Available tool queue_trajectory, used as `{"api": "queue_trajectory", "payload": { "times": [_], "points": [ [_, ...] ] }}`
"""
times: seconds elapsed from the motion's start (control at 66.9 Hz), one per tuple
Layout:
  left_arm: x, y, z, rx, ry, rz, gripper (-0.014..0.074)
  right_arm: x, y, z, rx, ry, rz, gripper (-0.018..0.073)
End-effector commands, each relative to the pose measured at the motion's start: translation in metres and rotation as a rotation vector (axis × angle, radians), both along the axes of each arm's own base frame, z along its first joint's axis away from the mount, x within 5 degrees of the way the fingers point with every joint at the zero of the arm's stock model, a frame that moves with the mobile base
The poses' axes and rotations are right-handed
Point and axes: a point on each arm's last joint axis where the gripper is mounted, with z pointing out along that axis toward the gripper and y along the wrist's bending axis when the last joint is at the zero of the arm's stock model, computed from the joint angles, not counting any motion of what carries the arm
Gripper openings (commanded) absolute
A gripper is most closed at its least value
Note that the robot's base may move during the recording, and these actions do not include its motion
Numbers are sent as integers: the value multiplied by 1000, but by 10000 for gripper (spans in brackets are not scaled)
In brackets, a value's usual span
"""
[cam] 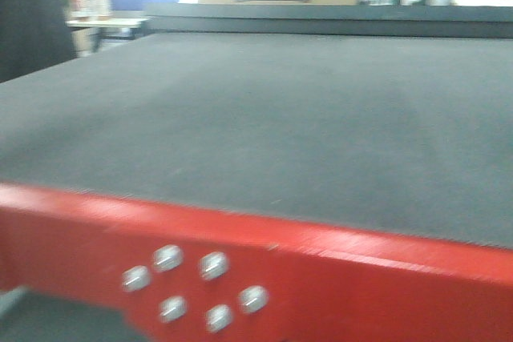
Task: Fetch blue bin and place on conveyor start
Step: 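Hold the teal bin in both grippers while the base drives to the conveyor, then lower the held teal bin onto the near end of the grey conveyor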
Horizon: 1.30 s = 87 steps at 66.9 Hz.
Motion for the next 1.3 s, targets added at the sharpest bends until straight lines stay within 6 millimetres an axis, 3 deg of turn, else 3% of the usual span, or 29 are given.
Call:
{"api": "queue_trajectory", "payload": {
  "times": [0.0, 1.286],
  "points": [
    [-3, 4, 14, -15, -90, -1, -111, -2, -4, 5, -53, -38, 4, -153],
    [-3, 4, 14, -15, -90, -1, -111, -2, -4, 5, -53, -38, 4, -153]
  ]
}}
